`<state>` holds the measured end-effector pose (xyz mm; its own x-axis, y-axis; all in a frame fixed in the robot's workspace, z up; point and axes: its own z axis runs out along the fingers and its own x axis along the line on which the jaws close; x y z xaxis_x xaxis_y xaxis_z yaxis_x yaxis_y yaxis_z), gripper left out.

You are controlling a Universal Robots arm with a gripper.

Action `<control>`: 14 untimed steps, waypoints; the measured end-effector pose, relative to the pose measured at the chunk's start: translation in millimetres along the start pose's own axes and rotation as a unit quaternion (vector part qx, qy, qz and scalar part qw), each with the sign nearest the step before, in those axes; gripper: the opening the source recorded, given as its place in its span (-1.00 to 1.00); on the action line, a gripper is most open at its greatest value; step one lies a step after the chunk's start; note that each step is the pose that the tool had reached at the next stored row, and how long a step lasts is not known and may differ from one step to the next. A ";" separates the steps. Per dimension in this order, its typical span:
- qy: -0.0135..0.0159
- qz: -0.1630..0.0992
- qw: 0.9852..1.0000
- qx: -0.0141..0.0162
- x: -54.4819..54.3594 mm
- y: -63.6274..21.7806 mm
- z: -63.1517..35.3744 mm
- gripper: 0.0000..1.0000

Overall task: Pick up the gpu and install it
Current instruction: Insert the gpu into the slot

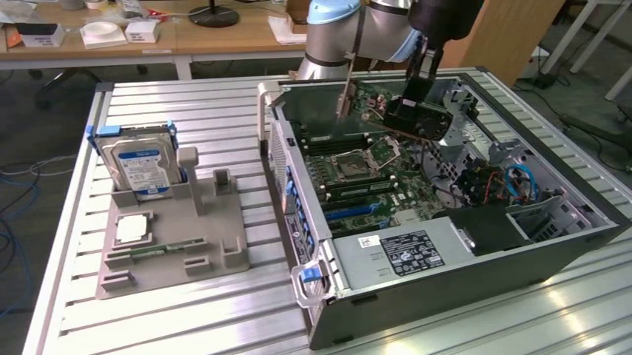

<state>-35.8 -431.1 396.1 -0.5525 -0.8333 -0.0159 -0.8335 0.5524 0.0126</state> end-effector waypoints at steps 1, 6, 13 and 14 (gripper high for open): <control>0.000 -0.009 1.000 0.000 0.0 0.0 0.3 -0.47; -0.001 -0.061 0.998 0.001 0.0 -0.2 2.2 -0.47; -0.003 -0.111 0.994 0.006 0.4 -0.4 4.6 -0.47; -0.004 -0.117 0.993 0.007 0.6 -0.5 4.9 -0.47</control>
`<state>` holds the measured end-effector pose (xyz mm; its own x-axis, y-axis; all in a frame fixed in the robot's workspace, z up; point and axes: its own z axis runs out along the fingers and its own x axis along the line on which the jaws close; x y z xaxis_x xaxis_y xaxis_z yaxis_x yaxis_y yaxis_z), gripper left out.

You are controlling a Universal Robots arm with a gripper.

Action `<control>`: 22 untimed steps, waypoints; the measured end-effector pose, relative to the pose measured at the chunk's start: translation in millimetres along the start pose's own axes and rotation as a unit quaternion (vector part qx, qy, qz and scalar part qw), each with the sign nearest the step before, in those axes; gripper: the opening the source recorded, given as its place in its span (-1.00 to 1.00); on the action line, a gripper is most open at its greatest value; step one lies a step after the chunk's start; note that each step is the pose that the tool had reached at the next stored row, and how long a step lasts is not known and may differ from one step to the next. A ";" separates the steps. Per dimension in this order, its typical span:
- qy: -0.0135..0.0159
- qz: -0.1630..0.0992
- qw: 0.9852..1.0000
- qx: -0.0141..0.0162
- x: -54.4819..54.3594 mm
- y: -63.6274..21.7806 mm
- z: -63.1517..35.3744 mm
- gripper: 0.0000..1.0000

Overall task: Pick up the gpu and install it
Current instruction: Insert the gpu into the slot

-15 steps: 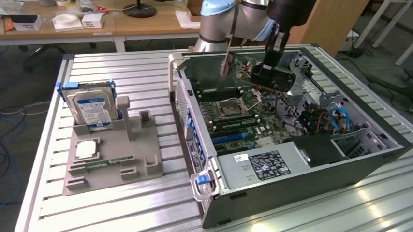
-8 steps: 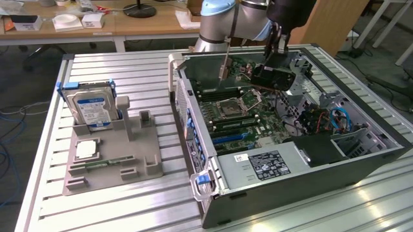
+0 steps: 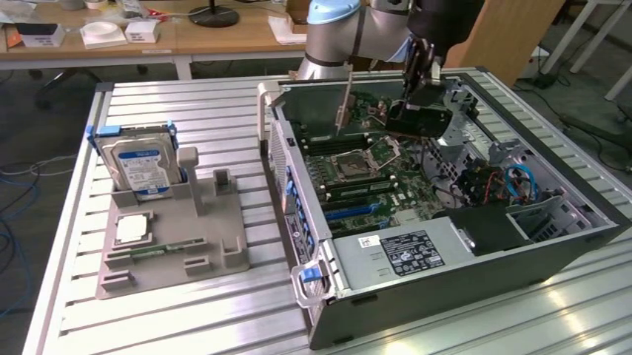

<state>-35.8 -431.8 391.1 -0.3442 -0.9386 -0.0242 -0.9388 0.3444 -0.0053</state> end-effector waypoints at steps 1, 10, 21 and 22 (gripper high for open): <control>-0.001 -0.012 1.000 0.001 0.4 -0.1 0.8 -0.47; -0.001 -0.061 0.998 0.001 12.0 -2.7 16.4 -0.47; 0.003 -0.093 0.996 -0.002 11.6 -2.5 30.0 -0.47; 0.004 -0.099 0.995 -0.002 11.6 -2.6 30.7 -0.47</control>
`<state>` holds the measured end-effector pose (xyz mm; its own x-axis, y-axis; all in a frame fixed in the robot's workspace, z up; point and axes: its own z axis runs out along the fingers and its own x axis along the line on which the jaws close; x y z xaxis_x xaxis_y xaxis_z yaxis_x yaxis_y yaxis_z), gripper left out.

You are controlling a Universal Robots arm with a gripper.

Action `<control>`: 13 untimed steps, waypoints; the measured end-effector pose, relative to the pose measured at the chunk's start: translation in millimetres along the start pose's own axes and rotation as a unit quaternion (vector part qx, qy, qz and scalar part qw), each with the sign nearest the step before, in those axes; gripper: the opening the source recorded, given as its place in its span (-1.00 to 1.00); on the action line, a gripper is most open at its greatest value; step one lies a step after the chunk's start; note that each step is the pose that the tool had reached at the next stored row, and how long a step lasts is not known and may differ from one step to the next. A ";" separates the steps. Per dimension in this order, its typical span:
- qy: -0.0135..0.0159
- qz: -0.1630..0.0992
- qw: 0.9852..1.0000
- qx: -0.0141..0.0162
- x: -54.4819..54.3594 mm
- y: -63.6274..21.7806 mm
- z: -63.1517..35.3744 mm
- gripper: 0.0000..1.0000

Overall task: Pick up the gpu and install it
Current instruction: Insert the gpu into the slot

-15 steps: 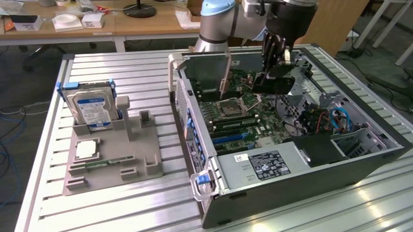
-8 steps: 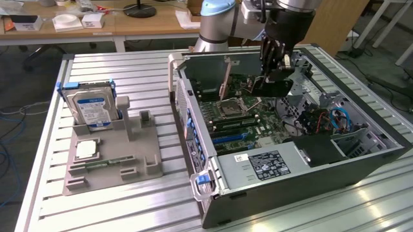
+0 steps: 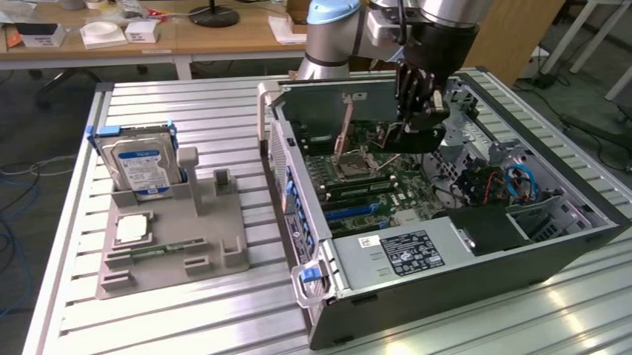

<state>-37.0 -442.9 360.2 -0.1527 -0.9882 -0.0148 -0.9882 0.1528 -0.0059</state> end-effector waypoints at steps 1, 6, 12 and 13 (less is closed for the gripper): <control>0.000 -0.009 1.000 0.000 0.0 0.1 0.9 -0.47; 0.000 -0.052 0.999 -0.001 0.2 0.3 8.9 -0.47; 0.000 -0.086 0.996 -0.003 2.0 1.2 17.2 -0.47; 0.000 -0.087 0.996 -0.003 2.6 2.7 19.0 -0.47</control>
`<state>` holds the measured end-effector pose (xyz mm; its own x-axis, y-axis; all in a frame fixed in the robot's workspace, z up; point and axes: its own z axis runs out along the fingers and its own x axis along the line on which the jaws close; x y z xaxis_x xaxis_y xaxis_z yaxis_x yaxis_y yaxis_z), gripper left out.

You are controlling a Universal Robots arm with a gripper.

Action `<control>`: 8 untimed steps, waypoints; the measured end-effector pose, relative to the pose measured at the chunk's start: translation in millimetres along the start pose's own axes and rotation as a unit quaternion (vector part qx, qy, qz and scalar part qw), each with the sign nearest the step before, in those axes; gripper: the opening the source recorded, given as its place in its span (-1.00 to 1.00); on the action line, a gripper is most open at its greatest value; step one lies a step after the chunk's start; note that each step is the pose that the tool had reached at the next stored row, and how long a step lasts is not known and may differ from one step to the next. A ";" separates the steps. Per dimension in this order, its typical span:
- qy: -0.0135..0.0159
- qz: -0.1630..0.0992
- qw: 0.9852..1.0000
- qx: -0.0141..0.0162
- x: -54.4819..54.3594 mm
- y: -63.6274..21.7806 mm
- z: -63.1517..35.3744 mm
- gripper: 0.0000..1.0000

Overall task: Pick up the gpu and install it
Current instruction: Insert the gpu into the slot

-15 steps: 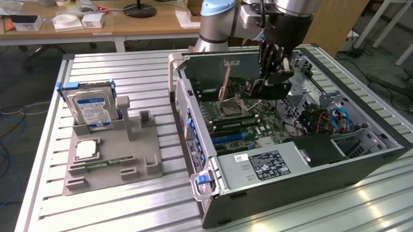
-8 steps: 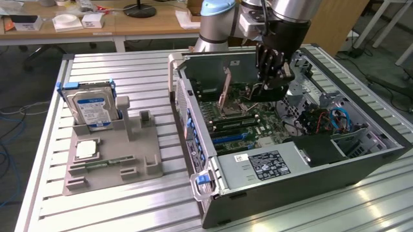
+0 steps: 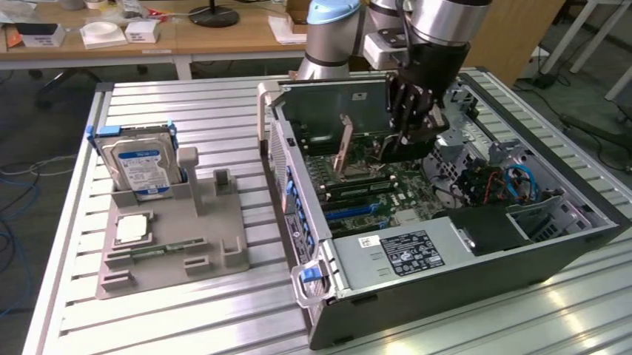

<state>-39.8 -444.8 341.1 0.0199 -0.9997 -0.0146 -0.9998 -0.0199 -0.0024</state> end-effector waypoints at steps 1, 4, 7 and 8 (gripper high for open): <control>0.000 -0.001 1.000 0.000 0.2 1.6 1.8 -0.47; 0.000 -0.002 1.000 0.000 0.8 3.5 4.6 -0.47; 0.000 -0.002 1.000 -0.001 2.3 3.9 7.9 -0.47; 0.000 -0.002 1.000 -0.001 2.9 4.4 9.6 -0.47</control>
<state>-44.1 -447.7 331.4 0.0230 -0.9996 -0.0147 -0.9997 -0.0230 0.0000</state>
